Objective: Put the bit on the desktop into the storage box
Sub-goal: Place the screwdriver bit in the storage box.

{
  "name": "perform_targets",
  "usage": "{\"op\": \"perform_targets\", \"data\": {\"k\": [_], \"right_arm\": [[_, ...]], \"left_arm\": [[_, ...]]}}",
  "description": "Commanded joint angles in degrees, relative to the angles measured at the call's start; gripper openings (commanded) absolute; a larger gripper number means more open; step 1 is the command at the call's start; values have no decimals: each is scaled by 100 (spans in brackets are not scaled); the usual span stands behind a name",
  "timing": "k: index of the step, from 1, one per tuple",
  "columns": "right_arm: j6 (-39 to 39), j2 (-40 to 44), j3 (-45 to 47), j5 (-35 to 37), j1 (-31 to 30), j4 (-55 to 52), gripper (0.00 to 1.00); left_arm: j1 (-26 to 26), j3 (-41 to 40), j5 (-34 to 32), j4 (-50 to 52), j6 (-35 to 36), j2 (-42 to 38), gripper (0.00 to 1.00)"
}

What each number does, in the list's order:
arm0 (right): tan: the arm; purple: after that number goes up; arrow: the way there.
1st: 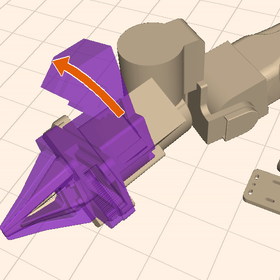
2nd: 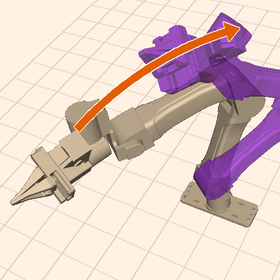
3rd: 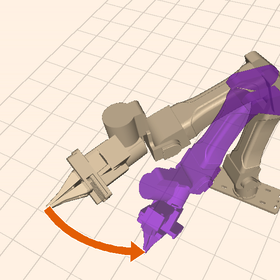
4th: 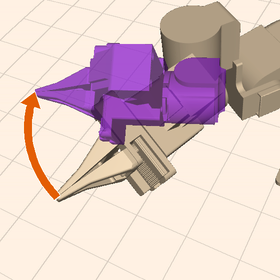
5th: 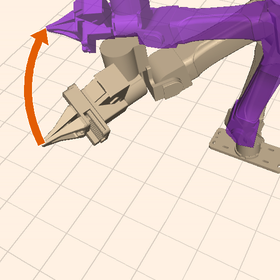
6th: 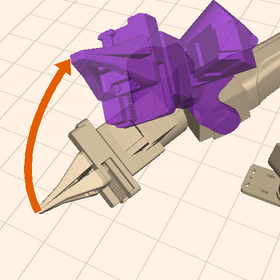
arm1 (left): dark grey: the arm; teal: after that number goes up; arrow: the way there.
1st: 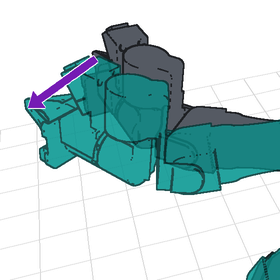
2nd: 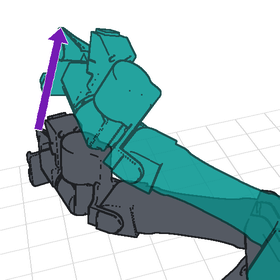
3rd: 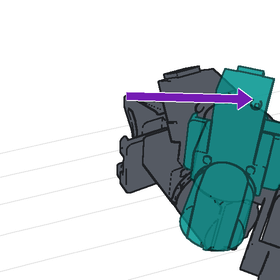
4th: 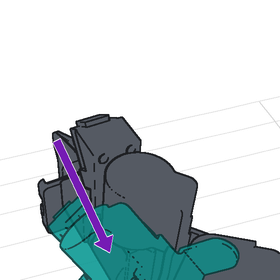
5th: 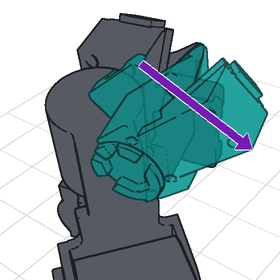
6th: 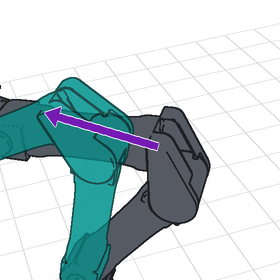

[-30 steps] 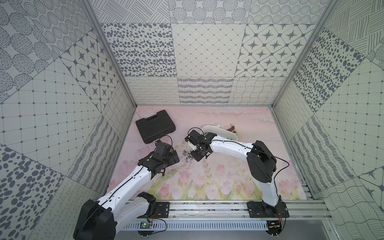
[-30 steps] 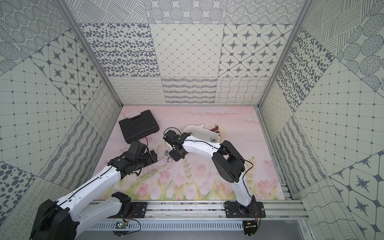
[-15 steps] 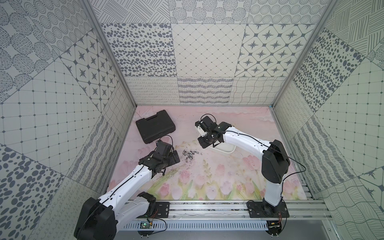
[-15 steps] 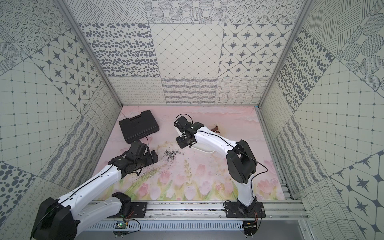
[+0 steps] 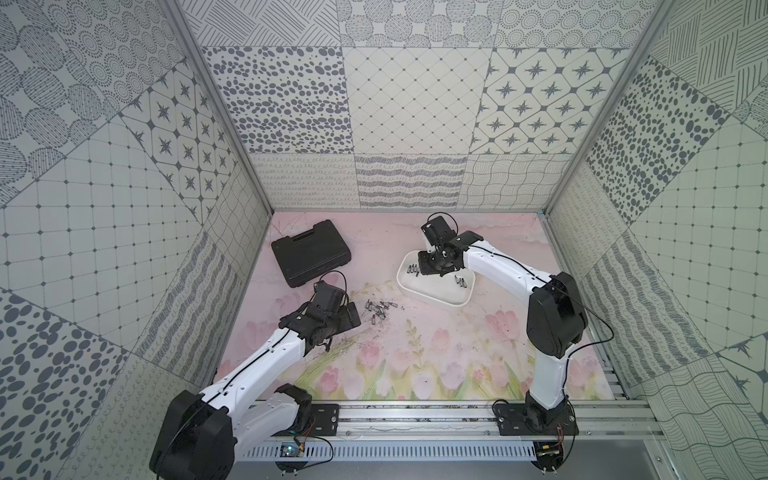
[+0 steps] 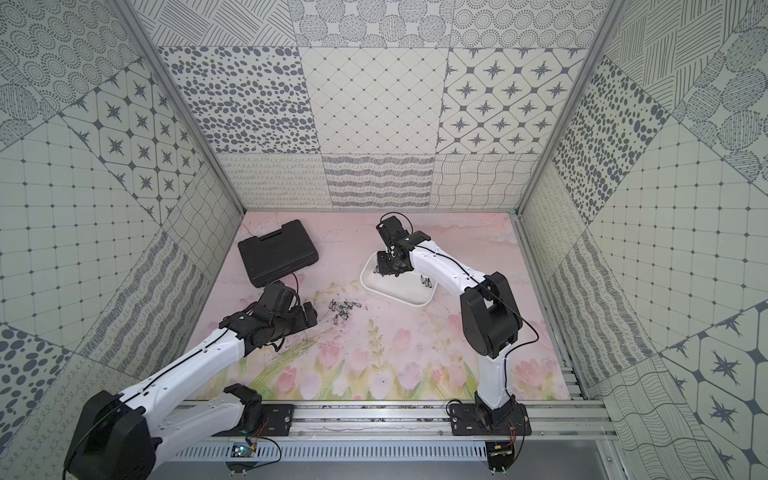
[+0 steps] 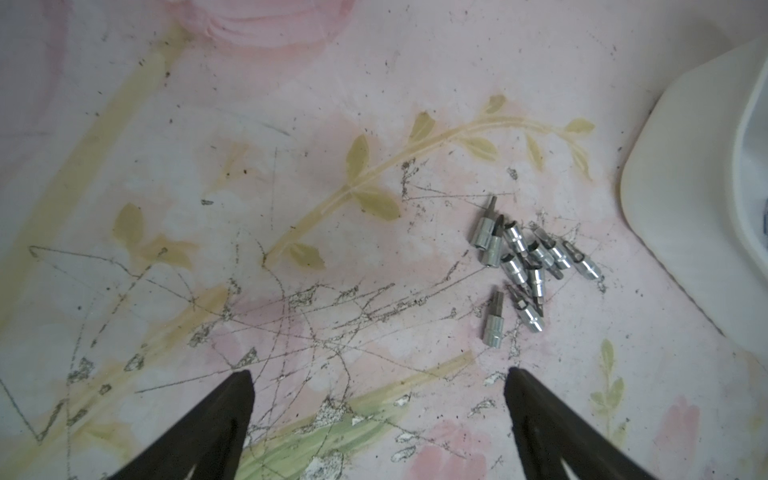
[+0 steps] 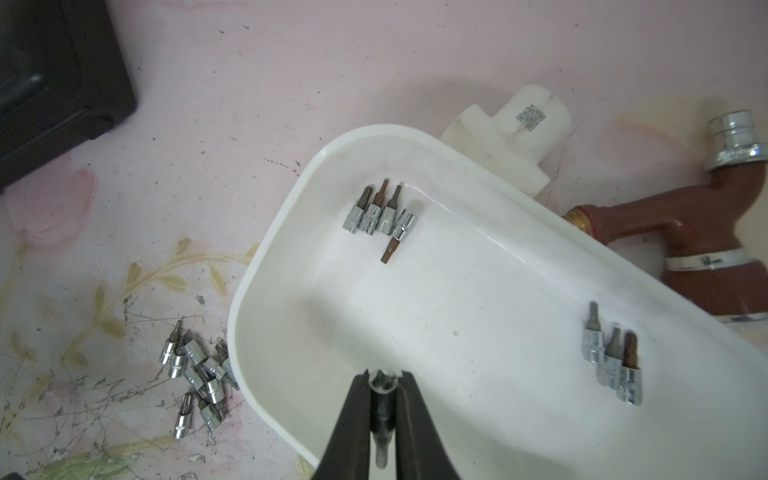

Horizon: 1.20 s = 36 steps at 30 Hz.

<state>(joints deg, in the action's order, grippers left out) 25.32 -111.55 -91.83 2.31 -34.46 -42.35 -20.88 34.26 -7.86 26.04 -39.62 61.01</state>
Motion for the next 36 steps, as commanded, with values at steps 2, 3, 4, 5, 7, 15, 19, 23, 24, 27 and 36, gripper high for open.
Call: {"op": "perform_targets", "data": {"k": [2, 3, 4, 5, 7, 15, 19, 23, 24, 27, 36], "right_arm": [[730, -501, -119, 99, 144, 490, 10], [805, -573, -145, 137, 165, 531, 10], [865, -650, -166, 217, 180, 581, 10], [905, -713, -181, 299, 187, 625, 10], [1009, -821, -227, 459, 219, 666, 9], [1137, -1035, -256, 587, 290, 823, 7], [1167, -1082, -280, 545, 289, 895, 7], [1173, -1191, -359, 469, 292, 891, 7], [1170, -1210, -368, 456, 296, 903, 7], [1163, -1271, -422, 464, 299, 904, 7], [1193, -1499, -647, 381, 308, 939, 8]], "left_arm": [[24, -41, 100, -230, 46, 68, 99], [29, -50, 100, -242, 40, 83, 99], [24, -48, 105, -261, 34, 92, 99], [23, -52, 113, -273, 42, 111, 99], [30, -53, 118, -303, 34, 156, 99], [25, -26, 162, -507, 89, 518, 99], [34, 36, 222, -574, 92, 746, 99], [23, 41, 289, -635, 72, 865, 99], [30, 37, 293, -643, 73, 876, 99], [28, 33, 294, -644, 77, 890, 99], [29, 28, 298, -643, 94, 877, 99]]}}
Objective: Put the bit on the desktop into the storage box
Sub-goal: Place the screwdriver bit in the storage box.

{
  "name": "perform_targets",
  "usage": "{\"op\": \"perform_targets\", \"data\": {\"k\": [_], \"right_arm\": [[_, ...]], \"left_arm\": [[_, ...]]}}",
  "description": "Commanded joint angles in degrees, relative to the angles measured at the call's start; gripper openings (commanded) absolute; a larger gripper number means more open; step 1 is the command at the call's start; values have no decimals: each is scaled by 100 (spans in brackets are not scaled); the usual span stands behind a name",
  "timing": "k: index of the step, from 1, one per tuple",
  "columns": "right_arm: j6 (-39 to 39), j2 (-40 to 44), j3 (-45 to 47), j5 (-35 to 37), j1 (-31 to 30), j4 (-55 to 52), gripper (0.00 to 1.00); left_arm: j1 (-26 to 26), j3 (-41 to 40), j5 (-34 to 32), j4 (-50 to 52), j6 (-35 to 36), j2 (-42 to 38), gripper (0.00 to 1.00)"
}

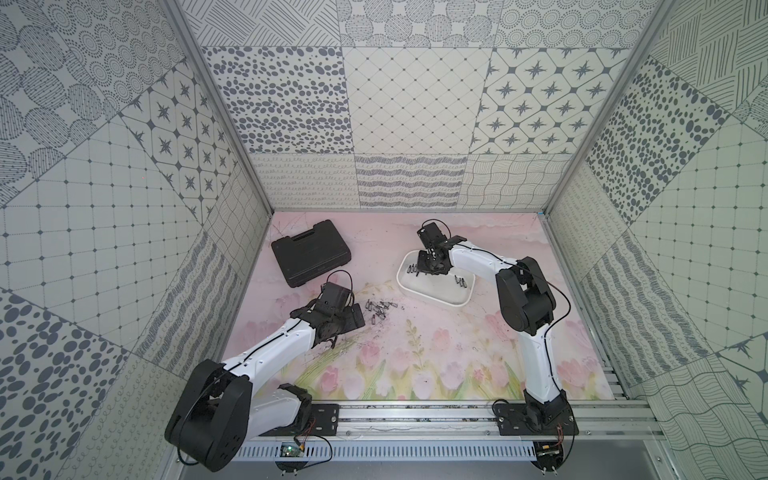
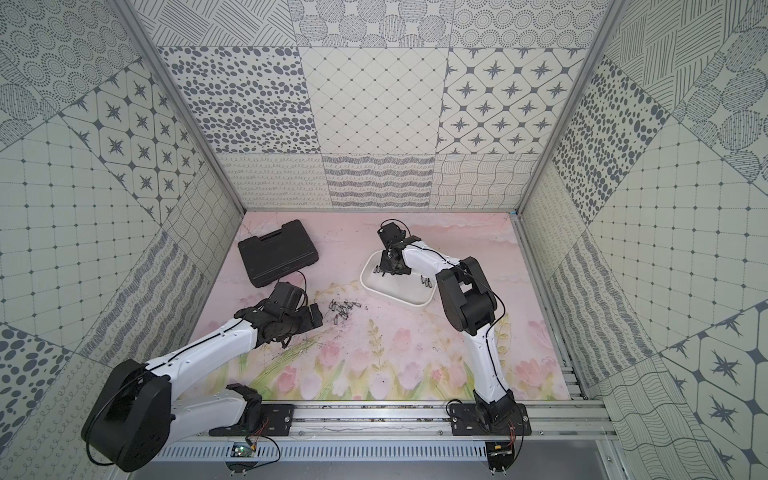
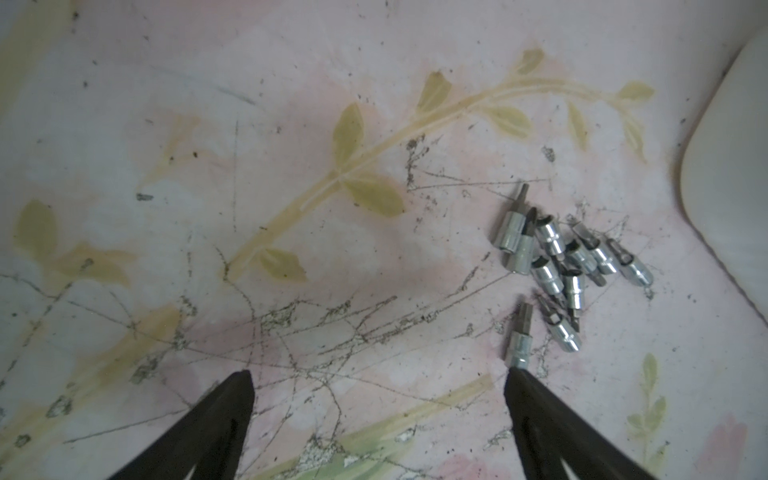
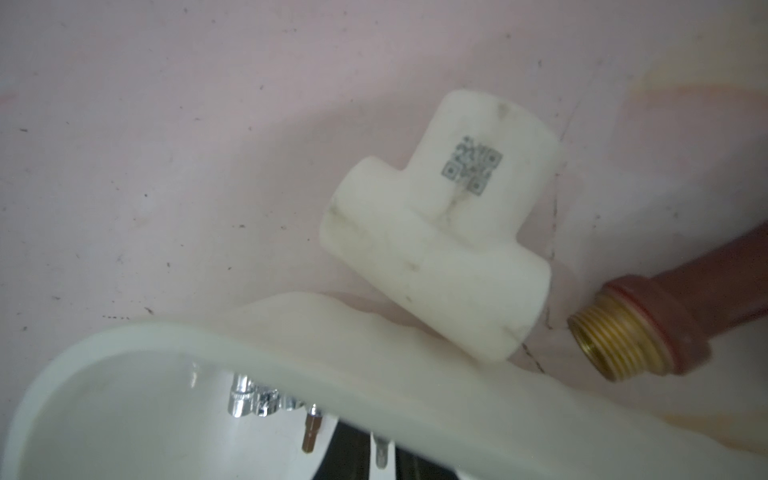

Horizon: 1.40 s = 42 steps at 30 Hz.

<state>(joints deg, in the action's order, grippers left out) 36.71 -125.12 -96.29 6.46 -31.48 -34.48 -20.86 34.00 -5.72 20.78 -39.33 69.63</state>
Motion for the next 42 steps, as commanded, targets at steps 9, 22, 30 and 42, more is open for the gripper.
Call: {"op": "perform_targets", "data": {"k": [9, 22, 30, 42], "right_arm": [[81, -236, -214, -88, 16, 231, 8], [82, -59, -13, -80, 15, 301, 22], [30, 366, 236, -9, 11, 363, 26], [-340, 1621, 1305, 76, 11, 787, 36]], "left_arm": [[21, 63, 106, -105, 65, 15, 99], [25, 70, 102, 5, 50, -166, 99], [25, 98, 110, 187, 155, -407, 99], [22, 347, 412, 462, 409, -516, 92]]}}
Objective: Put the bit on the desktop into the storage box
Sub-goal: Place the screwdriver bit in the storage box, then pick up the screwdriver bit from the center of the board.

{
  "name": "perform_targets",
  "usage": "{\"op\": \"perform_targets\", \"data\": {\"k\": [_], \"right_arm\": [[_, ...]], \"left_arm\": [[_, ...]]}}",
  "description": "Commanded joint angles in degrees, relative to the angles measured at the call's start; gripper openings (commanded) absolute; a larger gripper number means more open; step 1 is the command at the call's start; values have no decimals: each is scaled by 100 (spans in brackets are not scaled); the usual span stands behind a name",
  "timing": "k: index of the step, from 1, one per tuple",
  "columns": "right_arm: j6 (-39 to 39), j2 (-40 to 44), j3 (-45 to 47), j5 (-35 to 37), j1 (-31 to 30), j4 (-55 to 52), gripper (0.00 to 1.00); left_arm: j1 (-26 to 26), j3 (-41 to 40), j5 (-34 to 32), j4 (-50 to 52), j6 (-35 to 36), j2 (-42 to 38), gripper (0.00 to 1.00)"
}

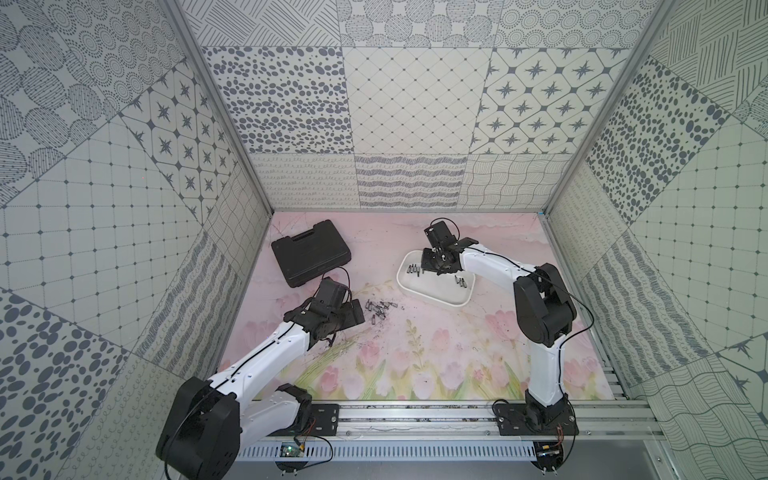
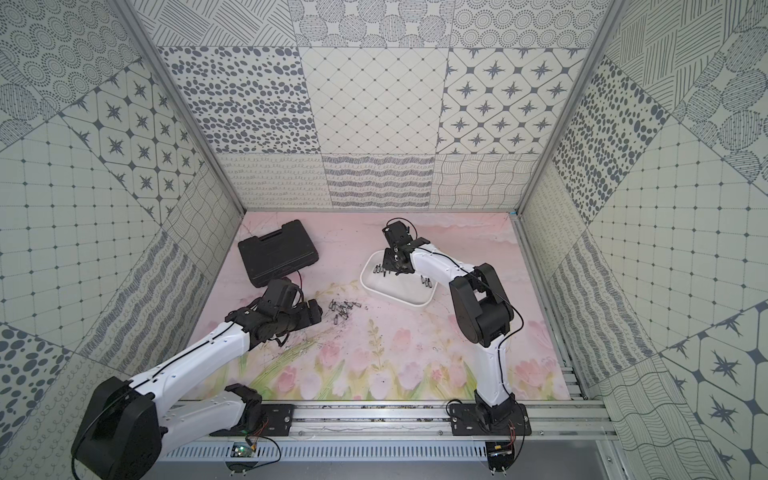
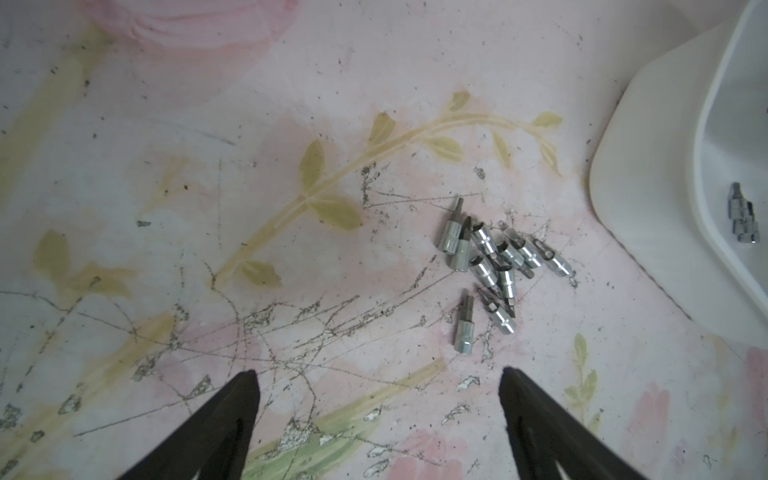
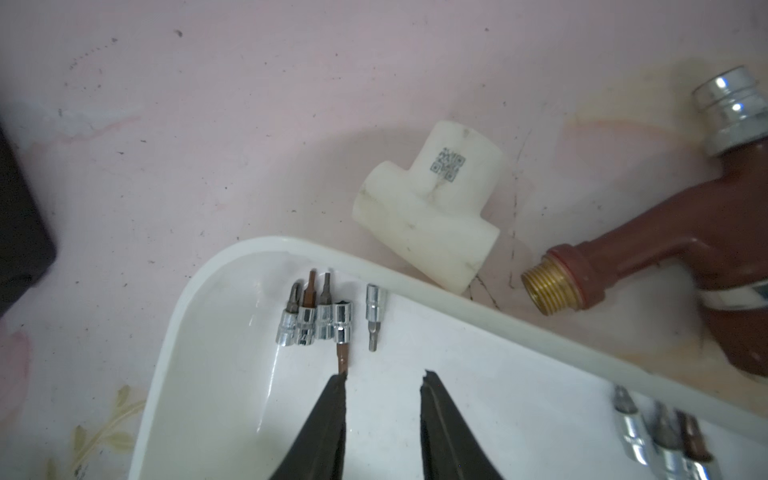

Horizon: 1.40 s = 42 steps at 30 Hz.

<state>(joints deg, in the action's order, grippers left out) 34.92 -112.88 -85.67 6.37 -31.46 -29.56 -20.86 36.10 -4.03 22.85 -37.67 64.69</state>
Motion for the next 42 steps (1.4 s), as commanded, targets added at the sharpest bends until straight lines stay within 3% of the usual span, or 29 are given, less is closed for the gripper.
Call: {"op": "perform_targets", "data": {"k": [1, 9, 20, 26, 35, 42], "right_arm": [[-182, 540, 381, 91, 15, 342, 37], [-482, 1596, 1167, 243, 15, 558, 52], [-964, 3150, 2348, 1211, 124, 920, 74], [-1050, 3983, 2941, 1828, 314, 1044, 96], [-1156, 5029, 3689, 2008, 752, 1090, 96], [-1092, 5324, 3947, 1953, 887, 1143, 96]], "left_arm": [[20, 179, 287, 399, 277, 3, 90], [-96, 588, 535, 729, 539, 360, 79], [-860, 1254, 62, 1235, 766, 1051, 71], [-1029, 1507, 86, 1255, 844, 1528, 58], [-1202, 1830, -33, 1339, 976, 2240, 50], [-1252, 2048, -133, 1337, 1091, 2626, 44]]}}
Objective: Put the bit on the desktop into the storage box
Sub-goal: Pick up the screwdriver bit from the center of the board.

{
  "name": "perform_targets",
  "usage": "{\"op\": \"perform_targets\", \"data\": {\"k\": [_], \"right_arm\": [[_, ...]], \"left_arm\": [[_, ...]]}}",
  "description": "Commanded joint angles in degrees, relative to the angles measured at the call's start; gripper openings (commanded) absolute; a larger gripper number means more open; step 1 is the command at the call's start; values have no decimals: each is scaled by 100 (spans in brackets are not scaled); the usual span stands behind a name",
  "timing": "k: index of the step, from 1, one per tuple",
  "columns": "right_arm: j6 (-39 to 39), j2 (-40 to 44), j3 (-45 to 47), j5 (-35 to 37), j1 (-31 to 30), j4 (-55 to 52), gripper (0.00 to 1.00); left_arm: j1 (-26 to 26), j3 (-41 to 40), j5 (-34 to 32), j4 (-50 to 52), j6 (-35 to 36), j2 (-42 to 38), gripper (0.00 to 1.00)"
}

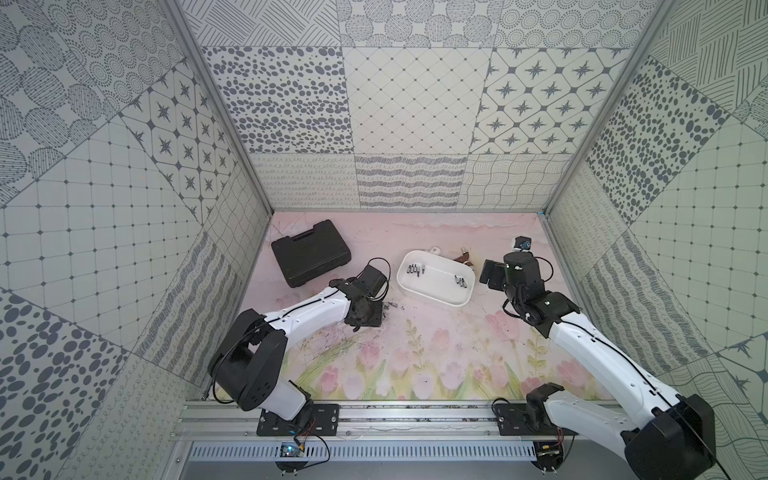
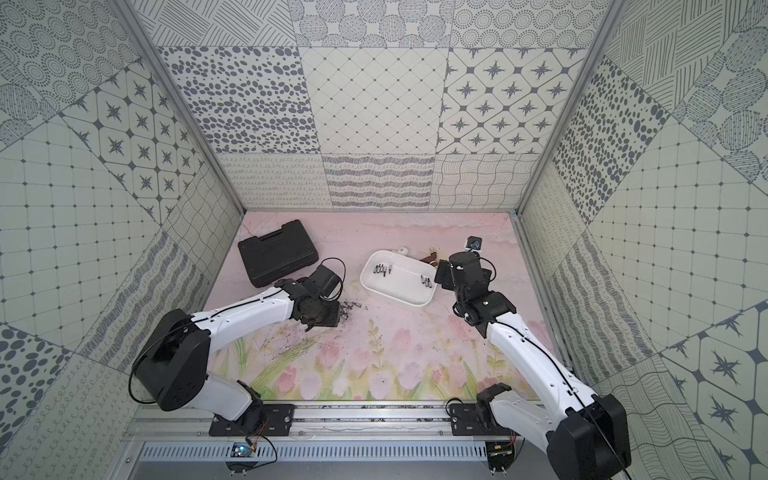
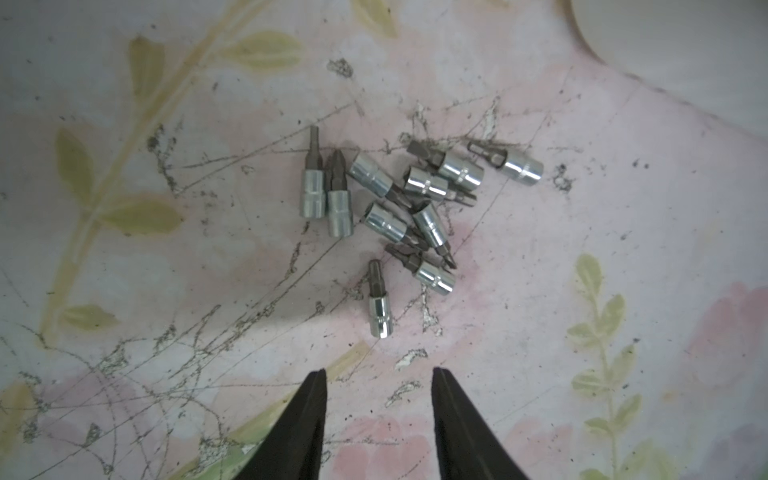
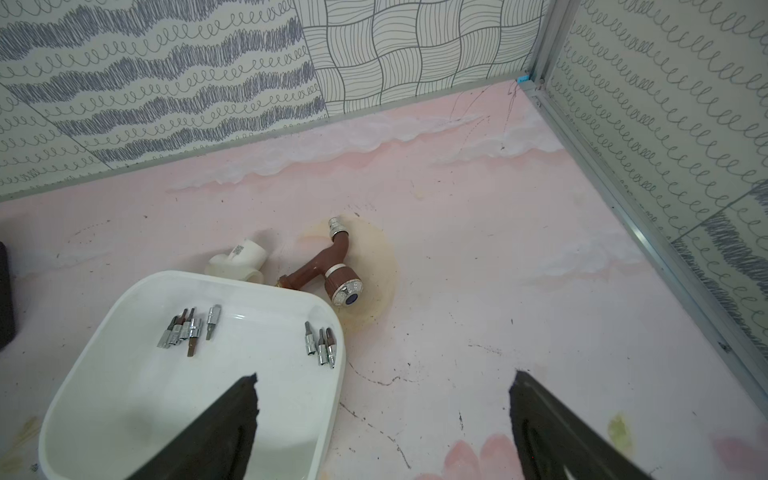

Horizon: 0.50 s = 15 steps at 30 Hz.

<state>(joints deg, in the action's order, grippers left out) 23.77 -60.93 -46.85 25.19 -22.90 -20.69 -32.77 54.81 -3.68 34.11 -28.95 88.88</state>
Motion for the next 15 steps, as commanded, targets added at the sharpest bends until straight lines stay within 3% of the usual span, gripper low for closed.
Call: {"op": "perform_targets", "data": {"k": [1, 15], "right_arm": [[18, 146, 75, 71, 34, 250, 97], [22, 132, 105, 62, 75, 257, 97]], "left_arm": [[-61, 208, -170, 212, 237, 255, 43], [-93, 417, -238, 162, 319, 906, 36]]}}
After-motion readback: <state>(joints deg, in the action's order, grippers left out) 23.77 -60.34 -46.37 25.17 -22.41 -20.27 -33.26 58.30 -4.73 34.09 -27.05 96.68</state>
